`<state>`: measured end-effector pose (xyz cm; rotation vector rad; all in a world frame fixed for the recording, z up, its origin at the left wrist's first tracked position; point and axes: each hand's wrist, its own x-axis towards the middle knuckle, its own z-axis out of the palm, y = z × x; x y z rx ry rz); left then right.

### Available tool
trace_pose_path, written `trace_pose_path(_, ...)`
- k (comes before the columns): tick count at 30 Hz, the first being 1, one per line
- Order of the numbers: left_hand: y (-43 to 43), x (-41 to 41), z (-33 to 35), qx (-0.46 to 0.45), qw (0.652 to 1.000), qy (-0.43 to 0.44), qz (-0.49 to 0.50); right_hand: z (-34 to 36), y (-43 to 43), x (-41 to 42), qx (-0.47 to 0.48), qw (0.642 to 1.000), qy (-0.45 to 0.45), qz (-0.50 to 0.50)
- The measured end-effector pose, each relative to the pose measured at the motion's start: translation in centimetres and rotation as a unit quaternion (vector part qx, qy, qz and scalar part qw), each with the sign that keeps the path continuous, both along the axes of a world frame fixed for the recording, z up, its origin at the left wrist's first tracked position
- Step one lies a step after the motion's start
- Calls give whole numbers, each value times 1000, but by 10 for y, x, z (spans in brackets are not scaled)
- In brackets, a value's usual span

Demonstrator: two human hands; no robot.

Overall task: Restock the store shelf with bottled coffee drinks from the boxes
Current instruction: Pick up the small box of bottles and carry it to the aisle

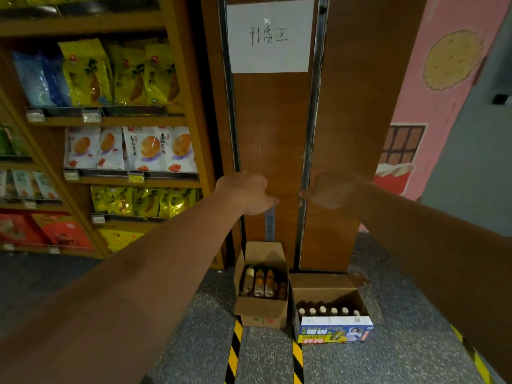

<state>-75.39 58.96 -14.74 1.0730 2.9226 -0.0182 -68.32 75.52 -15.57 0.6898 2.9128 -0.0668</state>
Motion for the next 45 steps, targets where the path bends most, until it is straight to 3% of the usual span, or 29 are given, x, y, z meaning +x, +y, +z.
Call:
trace_pose_path(18, 12, -145, -19, -26, 997, -3, -75, -35, 2, -121, -18, 998, -10, -61)
trace_pose_path(28, 35, -183, -53, -20, 997, -30, -74, -57, 17, -155, -35, 997, -19, -61)
trace_pose_path(32, 53, -190, -99, -5, 997, -64, -53, -99, 35, -165, -60, 997, -44, -33)
trace_pose_path(38, 72, -196, -216, -54, 983, -174, -26, -217, 62, -176, -120, 984, -129, 3)
trace_pose_path(42, 79, -200, -283, -92, 978, -189, -8, -288, 81, -180, -148, 974, -170, 11)
trace_pose_path(45, 85, -205, -319, -97, 976, -195, -8, -327, 89, -184, -148, 977, -151, -8)
